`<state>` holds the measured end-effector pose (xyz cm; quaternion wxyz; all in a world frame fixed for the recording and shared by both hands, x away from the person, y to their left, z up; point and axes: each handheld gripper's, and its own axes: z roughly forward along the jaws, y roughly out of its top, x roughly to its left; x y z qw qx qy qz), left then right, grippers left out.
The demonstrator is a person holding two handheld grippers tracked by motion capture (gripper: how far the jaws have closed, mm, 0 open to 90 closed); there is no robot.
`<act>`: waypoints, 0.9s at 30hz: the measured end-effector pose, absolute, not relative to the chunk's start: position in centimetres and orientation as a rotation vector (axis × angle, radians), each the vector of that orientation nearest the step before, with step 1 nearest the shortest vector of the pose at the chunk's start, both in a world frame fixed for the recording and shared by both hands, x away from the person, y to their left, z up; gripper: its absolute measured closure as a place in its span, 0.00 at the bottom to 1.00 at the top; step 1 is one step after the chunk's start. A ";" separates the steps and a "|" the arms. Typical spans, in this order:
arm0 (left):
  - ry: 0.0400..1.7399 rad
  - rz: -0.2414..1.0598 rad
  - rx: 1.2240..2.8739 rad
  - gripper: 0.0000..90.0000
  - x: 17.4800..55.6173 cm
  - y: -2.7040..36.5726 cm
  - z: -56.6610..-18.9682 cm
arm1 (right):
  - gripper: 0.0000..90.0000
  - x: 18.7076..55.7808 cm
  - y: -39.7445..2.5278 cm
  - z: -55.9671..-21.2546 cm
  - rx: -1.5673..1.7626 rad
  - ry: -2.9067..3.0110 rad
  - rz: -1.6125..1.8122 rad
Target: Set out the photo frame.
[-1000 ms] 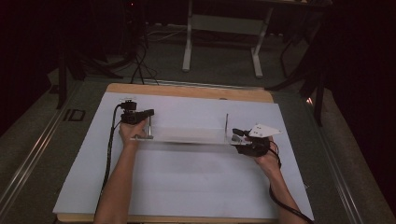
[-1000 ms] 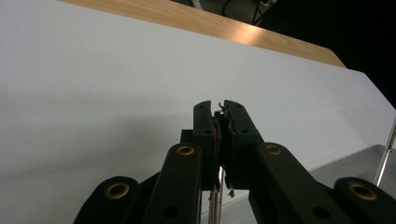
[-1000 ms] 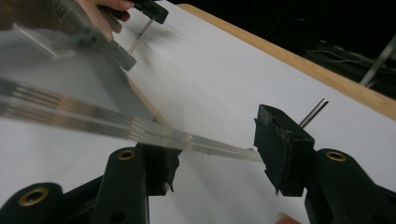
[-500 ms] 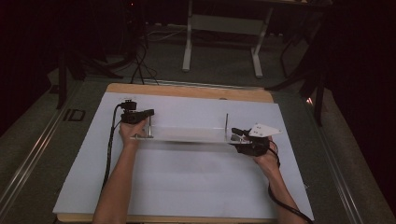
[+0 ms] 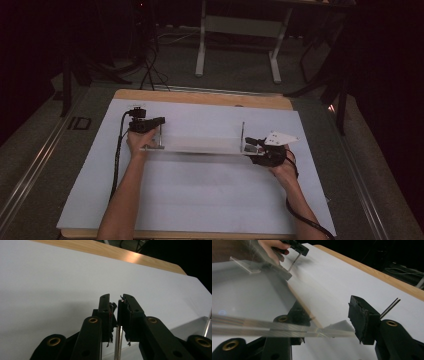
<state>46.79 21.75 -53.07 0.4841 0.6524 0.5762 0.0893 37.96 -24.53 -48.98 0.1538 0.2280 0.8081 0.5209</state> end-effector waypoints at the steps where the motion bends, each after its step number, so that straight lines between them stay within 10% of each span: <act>1: 1.395 0.233 1.602 0.83 46.7 21.8 -53.0 | 0.55 37.9 -24.5 -49.0 0.651 2.318 1.492; 27: 1.176 0.415 1.605 0.69 39.8 25.3 -50.4 | 0.54 38.6 -24.2 -48.3 0.715 2.255 1.515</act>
